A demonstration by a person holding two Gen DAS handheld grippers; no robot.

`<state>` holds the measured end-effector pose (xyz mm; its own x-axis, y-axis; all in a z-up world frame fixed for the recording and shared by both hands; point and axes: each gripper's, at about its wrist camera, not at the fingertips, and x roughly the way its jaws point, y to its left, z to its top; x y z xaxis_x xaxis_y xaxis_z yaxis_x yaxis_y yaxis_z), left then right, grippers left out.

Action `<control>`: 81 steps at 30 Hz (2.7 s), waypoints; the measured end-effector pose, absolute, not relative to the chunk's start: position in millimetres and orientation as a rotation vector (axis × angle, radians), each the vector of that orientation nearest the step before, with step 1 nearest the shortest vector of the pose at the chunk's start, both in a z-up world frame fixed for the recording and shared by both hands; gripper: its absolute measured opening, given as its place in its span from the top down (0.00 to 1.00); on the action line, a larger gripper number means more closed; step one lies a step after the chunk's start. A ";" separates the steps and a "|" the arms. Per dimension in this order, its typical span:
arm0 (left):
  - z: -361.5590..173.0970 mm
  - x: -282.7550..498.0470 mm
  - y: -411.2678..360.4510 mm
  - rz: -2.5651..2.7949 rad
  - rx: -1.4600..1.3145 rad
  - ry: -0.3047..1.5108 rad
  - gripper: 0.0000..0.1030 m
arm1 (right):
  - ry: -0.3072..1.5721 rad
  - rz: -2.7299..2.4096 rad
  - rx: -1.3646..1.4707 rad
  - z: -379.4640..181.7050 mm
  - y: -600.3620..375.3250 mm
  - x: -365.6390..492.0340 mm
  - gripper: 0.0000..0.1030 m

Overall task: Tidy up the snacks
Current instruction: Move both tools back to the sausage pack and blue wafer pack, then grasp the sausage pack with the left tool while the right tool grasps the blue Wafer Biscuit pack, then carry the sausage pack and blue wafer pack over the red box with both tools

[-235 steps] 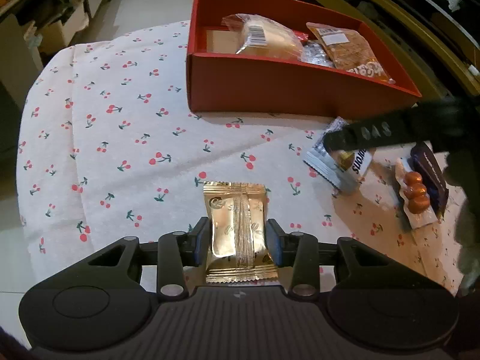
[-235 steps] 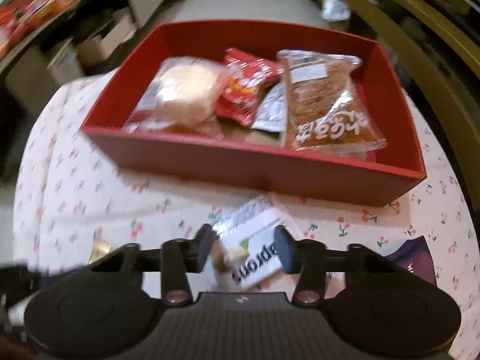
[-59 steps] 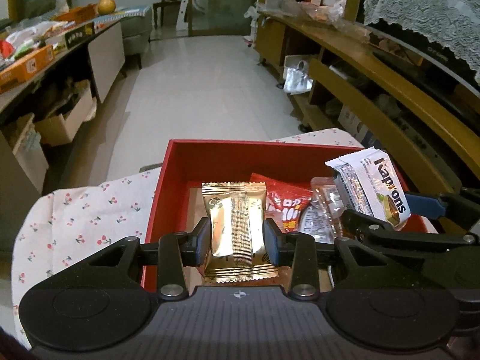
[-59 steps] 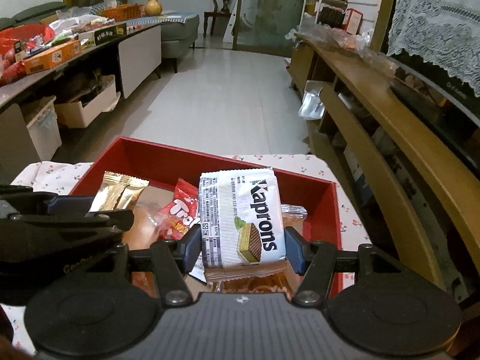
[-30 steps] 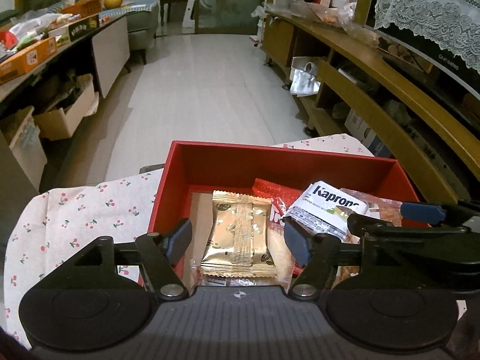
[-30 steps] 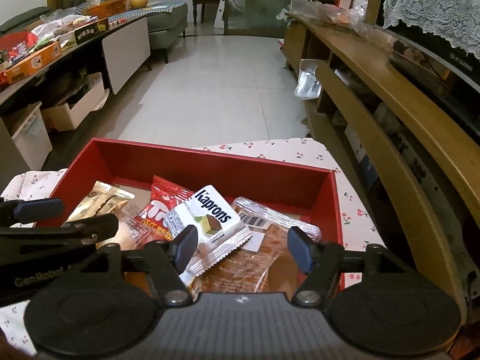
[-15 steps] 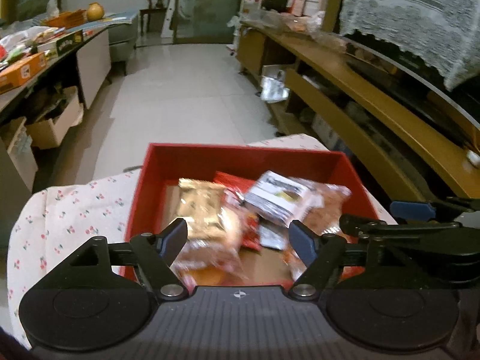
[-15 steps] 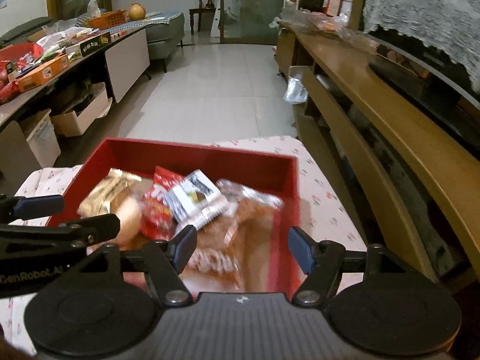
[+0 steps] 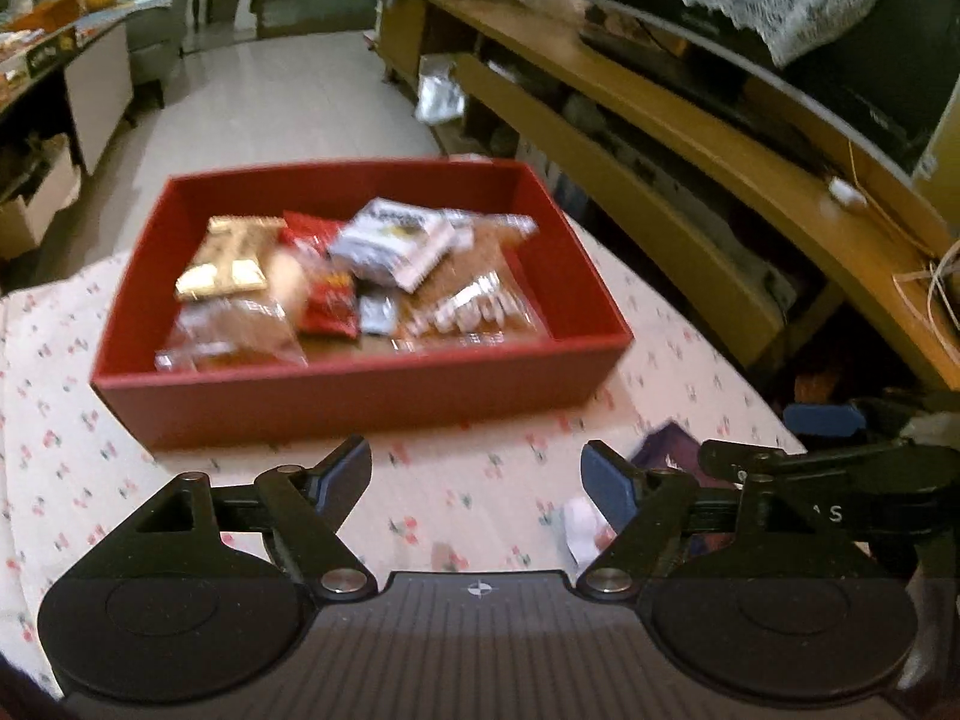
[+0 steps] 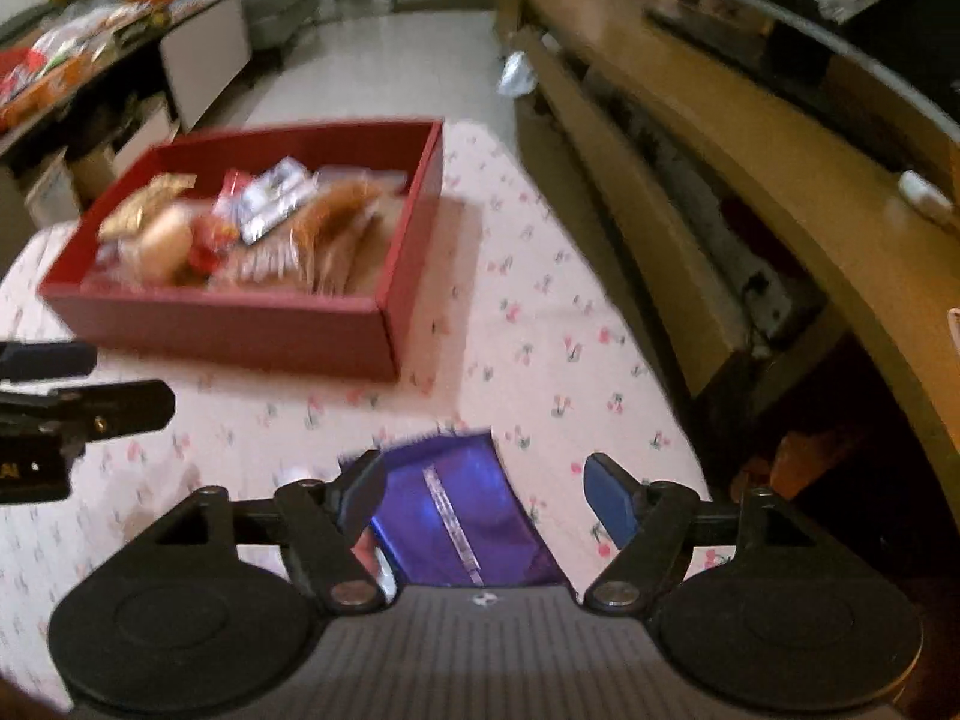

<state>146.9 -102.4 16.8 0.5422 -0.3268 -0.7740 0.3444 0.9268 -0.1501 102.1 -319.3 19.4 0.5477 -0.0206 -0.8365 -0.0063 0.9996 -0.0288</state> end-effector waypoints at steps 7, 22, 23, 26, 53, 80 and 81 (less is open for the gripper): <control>0.8 135.8 -112.2 -0.414 -0.001 0.966 0.20 | 1.085 0.125 -0.086 -7.7 -323.4 108.1 0.10; -27.2 122.7 -151.3 -0.407 -0.034 1.068 0.19 | 1.119 0.100 -0.005 -11.1 -352.7 107.5 0.34; -29.2 122.7 -158.3 -0.411 -0.032 1.074 0.19 | 1.117 0.093 0.013 -9.6 -357.2 107.0 0.35; -36.5 122.2 -181.6 -0.404 0.006 1.084 0.17 | 1.121 0.076 0.047 -8.9 -365.0 106.2 0.39; -39.2 92.4 -98.8 -0.329 0.060 1.104 0.25 | 1.115 0.175 -0.047 3.9 -310.8 80.0 0.35; -37.1 110.2 -98.7 -0.364 -0.004 1.076 0.45 | 1.163 0.068 0.025 -17.1 -315.8 88.9 0.25; -35.1 109.3 -97.3 -0.365 -0.006 1.071 0.47 | 1.153 0.076 0.029 -14.8 -312.3 86.3 0.25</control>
<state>109.3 -97.3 -35.1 0.4255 -0.2947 -0.8556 0.2891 0.9402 -0.1800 86.3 -312.3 -14.8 0.4038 0.0752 -0.9118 -0.0453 0.9970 0.0621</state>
